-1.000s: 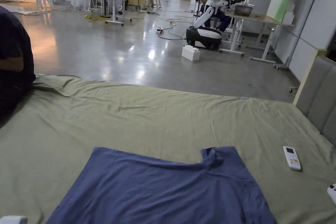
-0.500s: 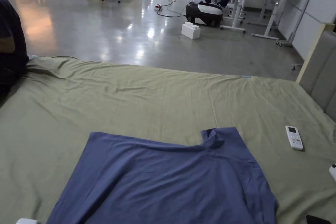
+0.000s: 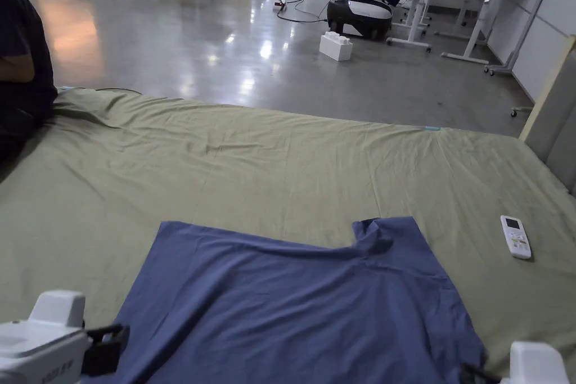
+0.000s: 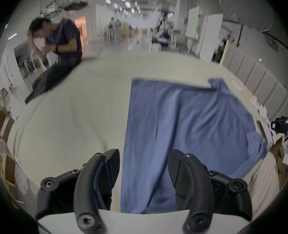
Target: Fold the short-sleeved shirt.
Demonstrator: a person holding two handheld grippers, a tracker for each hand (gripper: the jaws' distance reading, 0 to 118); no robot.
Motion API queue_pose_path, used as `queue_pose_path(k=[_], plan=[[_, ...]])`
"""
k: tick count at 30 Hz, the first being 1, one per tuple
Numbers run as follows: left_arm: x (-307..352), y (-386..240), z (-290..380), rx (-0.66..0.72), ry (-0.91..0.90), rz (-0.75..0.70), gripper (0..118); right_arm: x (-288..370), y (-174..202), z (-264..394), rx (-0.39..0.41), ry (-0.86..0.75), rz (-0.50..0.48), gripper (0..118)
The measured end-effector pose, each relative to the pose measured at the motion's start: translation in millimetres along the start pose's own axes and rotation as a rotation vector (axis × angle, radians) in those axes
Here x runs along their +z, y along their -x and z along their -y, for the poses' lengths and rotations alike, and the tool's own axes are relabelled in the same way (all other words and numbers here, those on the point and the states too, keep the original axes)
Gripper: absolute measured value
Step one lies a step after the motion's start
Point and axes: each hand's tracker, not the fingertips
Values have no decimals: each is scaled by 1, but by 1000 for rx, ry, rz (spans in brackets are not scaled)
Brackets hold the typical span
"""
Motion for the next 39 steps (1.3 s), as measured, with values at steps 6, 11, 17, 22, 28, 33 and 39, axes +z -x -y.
queue_pose_path(k=[6,11,17,22,28,33,39], plan=[[10,-32,-30,40,-283,-51,54,6,38,-30,-20,-328,-6,74],[23,-61,-43,-29,-449,-87,10,10,58,-43,-50,-499,26,12],[35,-71,-52,19,-501,-70,1,16,58,-47,-109,-562,26,1],[32,-62,-54,10,-445,-44,1,15,55,-50,-93,-557,12,1],[39,-19,-36,25,-270,-9,1,5,56,-48,-71,-514,-1,1],[40,23,-8,89,-69,-12,1,-6,59,-41,-60,-472,-17,1],[18,51,31,135,239,-16,5,-17,65,-34,-57,-410,-37,1]])
